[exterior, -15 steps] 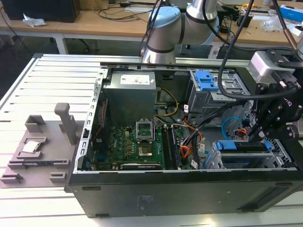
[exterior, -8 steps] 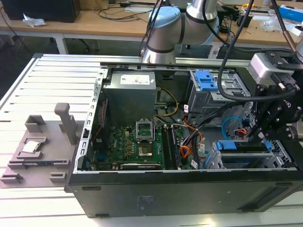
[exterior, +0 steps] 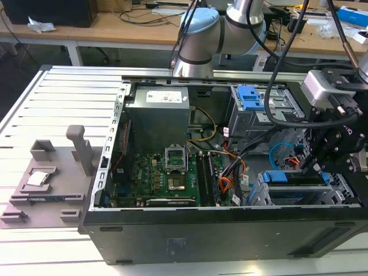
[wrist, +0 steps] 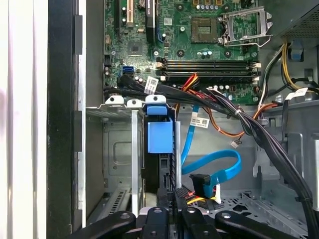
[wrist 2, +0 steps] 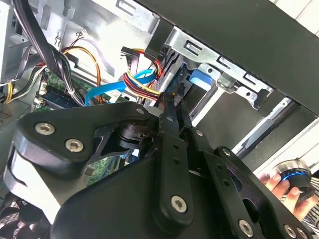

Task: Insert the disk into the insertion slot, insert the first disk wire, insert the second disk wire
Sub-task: 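Insert the first disk wire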

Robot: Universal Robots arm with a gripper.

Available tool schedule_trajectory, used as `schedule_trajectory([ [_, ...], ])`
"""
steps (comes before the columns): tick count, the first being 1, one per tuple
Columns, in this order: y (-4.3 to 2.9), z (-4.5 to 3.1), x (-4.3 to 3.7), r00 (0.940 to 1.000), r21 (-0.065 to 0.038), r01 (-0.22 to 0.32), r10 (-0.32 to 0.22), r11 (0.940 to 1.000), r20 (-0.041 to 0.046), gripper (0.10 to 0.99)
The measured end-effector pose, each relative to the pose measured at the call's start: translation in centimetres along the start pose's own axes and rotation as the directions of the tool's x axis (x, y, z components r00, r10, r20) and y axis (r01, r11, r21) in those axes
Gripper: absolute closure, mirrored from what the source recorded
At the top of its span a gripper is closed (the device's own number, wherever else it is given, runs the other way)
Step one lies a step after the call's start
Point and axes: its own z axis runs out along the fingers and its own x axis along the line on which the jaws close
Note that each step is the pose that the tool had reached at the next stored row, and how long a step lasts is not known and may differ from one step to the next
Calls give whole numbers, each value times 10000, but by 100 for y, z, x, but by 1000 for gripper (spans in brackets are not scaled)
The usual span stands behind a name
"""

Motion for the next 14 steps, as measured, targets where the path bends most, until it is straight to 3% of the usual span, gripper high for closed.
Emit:
schedule_trajectory([
  [11, -30, 39, 0, 10000, 0, 2, -2, 10000, 12, 910],
  [12, -29, 34, 0, 10000, 0, 1, -1, 10000, 3, 847],
  [13, -27, 5, 0, 10000, 1, 0, 0, 10000, 5, 847],
  [14, -23, -71, -1, 10000, 1, 0, 0, 10000, 3, 847],
])
